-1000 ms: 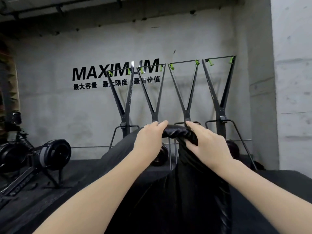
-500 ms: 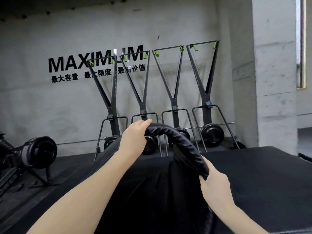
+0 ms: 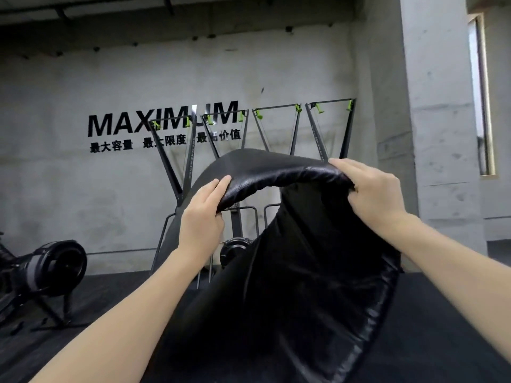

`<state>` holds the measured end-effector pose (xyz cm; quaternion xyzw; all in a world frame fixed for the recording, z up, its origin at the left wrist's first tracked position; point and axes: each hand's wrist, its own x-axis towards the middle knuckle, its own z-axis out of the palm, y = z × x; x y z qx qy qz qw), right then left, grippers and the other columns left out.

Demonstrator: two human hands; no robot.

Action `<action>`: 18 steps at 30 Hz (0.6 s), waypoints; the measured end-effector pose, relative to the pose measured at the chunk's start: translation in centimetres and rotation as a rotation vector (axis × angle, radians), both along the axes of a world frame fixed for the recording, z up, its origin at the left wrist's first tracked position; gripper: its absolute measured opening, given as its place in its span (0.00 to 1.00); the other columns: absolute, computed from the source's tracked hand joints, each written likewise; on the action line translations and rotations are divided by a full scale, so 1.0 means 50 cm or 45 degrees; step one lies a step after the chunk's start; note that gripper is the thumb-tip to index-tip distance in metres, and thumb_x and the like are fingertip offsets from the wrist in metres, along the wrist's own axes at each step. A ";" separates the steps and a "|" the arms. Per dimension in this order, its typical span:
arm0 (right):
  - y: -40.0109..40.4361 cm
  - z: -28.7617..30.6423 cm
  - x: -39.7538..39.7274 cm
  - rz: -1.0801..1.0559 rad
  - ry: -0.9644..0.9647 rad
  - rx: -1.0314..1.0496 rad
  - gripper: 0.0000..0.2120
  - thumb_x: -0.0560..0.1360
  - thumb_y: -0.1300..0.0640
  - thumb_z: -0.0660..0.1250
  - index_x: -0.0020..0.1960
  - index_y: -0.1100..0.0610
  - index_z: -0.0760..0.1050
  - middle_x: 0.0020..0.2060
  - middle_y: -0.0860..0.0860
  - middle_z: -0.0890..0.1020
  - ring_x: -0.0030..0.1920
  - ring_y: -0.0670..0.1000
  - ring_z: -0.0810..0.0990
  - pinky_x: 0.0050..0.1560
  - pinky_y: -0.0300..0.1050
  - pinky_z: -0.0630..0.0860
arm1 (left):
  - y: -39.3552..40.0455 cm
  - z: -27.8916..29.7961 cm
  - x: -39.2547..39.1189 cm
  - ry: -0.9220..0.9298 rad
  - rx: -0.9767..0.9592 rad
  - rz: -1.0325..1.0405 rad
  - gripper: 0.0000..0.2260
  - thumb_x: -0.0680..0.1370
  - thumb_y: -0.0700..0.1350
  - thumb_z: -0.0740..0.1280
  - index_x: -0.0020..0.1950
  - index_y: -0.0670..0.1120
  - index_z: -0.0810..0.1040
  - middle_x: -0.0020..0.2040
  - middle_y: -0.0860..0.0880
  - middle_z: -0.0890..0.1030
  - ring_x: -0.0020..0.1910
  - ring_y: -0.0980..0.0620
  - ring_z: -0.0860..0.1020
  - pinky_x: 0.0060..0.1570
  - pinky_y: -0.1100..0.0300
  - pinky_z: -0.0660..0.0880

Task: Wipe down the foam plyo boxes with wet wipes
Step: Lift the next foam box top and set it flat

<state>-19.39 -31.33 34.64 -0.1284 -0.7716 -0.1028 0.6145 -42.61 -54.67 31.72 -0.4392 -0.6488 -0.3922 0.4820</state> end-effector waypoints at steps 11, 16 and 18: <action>-0.024 0.148 -0.001 -0.045 0.067 0.570 0.29 0.68 0.70 0.61 0.65 0.49 0.80 0.59 0.44 0.83 0.58 0.51 0.82 0.39 0.45 0.79 | -0.038 0.019 -0.024 0.117 0.200 -0.023 0.38 0.67 0.21 0.63 0.74 0.45 0.74 0.70 0.42 0.77 0.70 0.44 0.74 0.72 0.54 0.68; -0.012 0.068 -0.034 -0.013 0.050 0.671 0.28 0.70 0.70 0.62 0.64 0.50 0.80 0.59 0.45 0.83 0.57 0.53 0.82 0.45 0.47 0.81 | -0.053 -0.027 -0.014 0.087 -0.028 0.132 0.36 0.70 0.35 0.74 0.77 0.47 0.69 0.69 0.45 0.78 0.68 0.44 0.76 0.68 0.41 0.72; -0.024 0.032 -0.053 0.002 0.044 0.746 0.25 0.72 0.70 0.60 0.63 0.52 0.81 0.58 0.46 0.84 0.56 0.55 0.83 0.49 0.48 0.81 | -0.028 -0.024 0.032 0.095 -0.119 0.154 0.37 0.70 0.48 0.78 0.77 0.49 0.68 0.71 0.48 0.77 0.71 0.47 0.74 0.69 0.43 0.70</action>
